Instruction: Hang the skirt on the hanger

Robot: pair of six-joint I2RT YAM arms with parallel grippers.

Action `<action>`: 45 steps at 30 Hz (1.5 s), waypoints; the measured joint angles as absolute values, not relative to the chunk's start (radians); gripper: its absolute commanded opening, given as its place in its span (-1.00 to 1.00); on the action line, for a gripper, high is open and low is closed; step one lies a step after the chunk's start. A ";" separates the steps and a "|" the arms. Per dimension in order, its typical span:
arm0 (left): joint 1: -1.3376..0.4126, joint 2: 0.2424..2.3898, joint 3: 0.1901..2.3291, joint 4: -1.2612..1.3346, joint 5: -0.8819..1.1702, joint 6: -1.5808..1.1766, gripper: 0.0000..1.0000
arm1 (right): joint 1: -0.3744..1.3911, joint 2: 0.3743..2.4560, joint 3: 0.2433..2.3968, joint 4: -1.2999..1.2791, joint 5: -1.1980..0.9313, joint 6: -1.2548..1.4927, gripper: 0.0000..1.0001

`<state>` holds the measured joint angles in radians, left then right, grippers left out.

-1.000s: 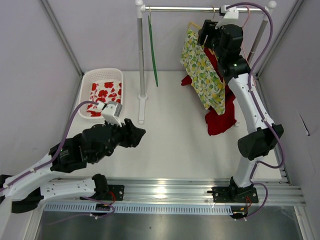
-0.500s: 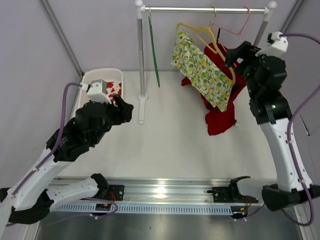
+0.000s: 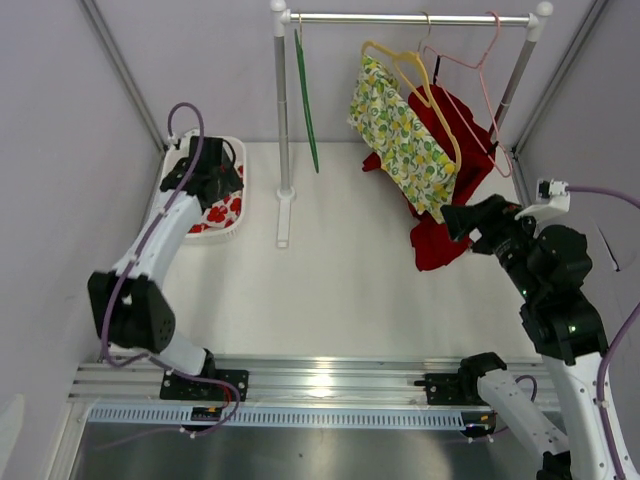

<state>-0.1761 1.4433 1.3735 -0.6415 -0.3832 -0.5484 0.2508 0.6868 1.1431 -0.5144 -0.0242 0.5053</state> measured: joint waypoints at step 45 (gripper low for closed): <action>0.067 2.244 1.833 -0.685 -0.312 -0.389 0.50 | 0.251 0.556 0.986 -0.697 -0.205 0.436 0.66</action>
